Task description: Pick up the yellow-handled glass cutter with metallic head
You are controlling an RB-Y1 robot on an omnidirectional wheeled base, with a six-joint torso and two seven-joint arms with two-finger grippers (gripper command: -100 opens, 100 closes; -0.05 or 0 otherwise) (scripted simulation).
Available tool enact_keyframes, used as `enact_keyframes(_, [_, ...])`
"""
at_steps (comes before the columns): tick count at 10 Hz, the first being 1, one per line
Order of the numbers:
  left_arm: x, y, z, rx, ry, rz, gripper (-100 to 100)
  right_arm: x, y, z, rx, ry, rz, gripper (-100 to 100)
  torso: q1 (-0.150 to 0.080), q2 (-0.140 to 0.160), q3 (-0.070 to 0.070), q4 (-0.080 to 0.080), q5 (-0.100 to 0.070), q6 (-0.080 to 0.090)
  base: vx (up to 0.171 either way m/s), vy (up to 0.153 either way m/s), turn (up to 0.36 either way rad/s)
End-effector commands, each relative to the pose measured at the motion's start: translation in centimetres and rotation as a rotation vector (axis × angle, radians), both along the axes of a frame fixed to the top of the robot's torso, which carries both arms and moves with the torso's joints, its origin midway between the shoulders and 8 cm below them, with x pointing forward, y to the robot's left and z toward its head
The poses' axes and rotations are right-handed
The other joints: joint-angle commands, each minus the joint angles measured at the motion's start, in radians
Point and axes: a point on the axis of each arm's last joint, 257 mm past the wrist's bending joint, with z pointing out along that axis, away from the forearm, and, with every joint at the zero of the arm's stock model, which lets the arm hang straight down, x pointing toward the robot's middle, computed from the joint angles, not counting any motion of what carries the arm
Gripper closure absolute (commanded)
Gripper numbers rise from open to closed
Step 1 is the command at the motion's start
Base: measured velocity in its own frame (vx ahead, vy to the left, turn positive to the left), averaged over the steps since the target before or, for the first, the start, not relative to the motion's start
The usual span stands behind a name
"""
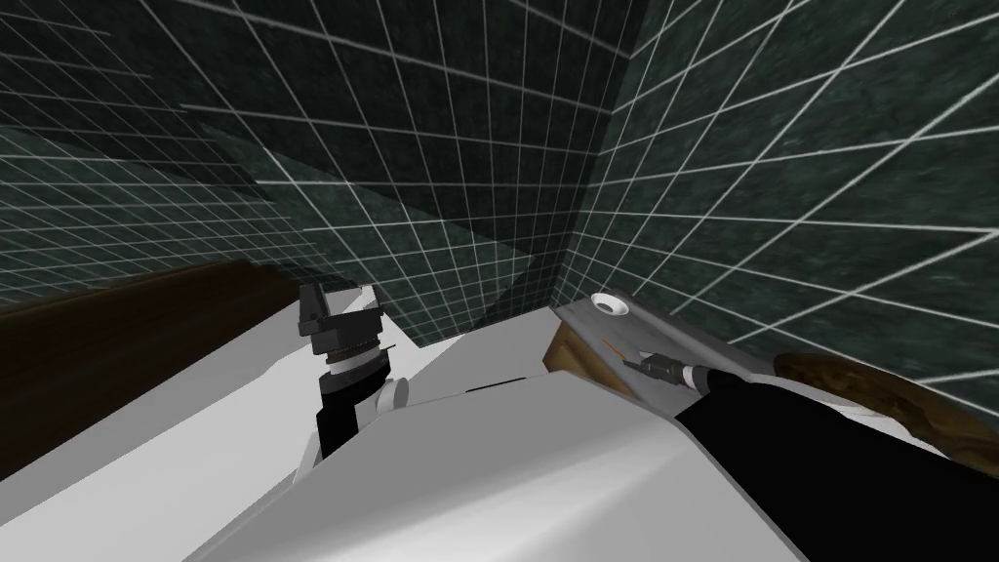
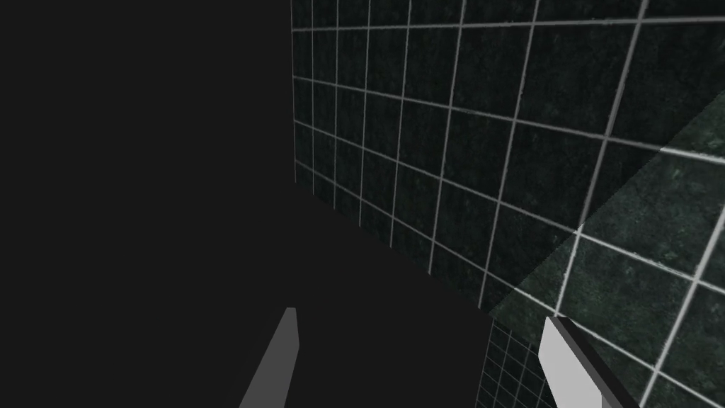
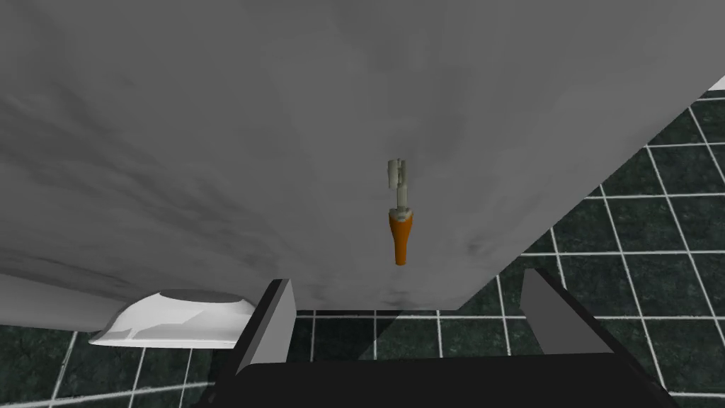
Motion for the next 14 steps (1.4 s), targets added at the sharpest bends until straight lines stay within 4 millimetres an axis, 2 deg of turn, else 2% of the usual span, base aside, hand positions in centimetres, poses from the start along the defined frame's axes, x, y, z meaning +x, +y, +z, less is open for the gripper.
enact_keyframes(1, [0.0, 0.0, 0.0, 0.000, 0.000, 0.000, 0, -2.9, -1.8, -0.3, -0.025, 0.077, -0.018, -100, 0.000, 0.000, 0.000, 0.000, 0.000, 0.000, 0.092, 0.051, 0.150])
enact_keyframes(2, [0.0, 0.0, 0.0, 0.000, 0.000, 0.000, 0, -2.9, -1.8, -0.3, -0.025, 0.077, -0.018, -100, 0.000, 0.000, 0.000, 0.000, 0.000, 0.000, 0.062, 0.027, 0.072])
enact_keyframes(3, [0.0, 0.0, 0.0, 0.000, 0.000, 0.000, 0, -6.2, -3.3, -0.9, -0.047, 0.163, -0.036, -100, -0.001, 0.002, 0.001, 0.000, 0.000, 0.001, 0.091, 0.039, 0.212])
enact_keyframes(5, [0.0, 0.0, 0.0, 0.000, 0.000, 0.000, 0, -9.3, -4.3, -1.3, -0.058, 0.238, -0.053, -100, 0.000, -0.001, -0.001, 0.000, 0.000, 0.000, 0.132, 0.051, 0.164])
enact_keyframes(6, [0.0, 0.0, 0.0, 0.000, 0.000, 0.000, 0, -9.3, -4.3, -1.3, -0.058, 0.238, -0.053, -100, 0.001, -0.002, -0.001, 0.000, 0.000, 0.000, 0.076, 0.040, 0.031])
enact_keyframes(8, [0.0, 0.0, 0.0, 0.000, 0.000, 0.000, 0, -13.8, -5.0, -2.0, -0.062, 0.343, -0.077, -100, 0.000, 0.001, 0.001, 0.000, 0.000, 0.000, 0.110, 0.043, 0.150])
enact_keyframes(9, [0.0, 0.0, 0.0, 0.000, 0.000, 0.000, 0, -14.4, -5.0, -2.0, -0.060, 0.356, -0.080, -100, 0.000, -0.001, -0.001, 0.000, 0.000, 0.000, 0.118, 0.031, 0.053])
enact_keyframes(10, [0.0, 0.0, 0.0, 0.000, 0.000, 0.000, 0, -13.6, -5.0, -1.9, -0.062, 0.341, -0.078, -100, 0.000, -0.001, -0.001, 0.000, 0.000, 0.000, 0.043, 0.013, 0.003])
enact_keyframes(11, [0.0, 0.0, 0.0, 0.000, 0.000, 0.000, 0, -13.7, -5.0, -1.9, -0.061, 0.344, -0.079, 0, -0.001, 0.003, 0.001, 0.001, 0.000, 0.001, 0.009, 0.003, 0.001])
enact_keyframes(12, [0.0, 0.0, 0.0, 0.000, 0.000, 0.000, 0, -13.9, -5.0, -2.6, -0.055, 0.342, -0.109, -100, -0.002, 0.005, 0.003, 0.001, 0.000, 0.001, -0.049, 0.001, 0.245])
enact_keyframes(14, [0.0, 0.0, 0.0, 0.000, 0.000, 0.000, 0, -14.3, -4.9, -4.1, -0.044, 0.340, -0.168, -100, -0.004, 0.013, 0.008, 0.003, -0.001, 0.001, -0.148, -0.024, 0.304])
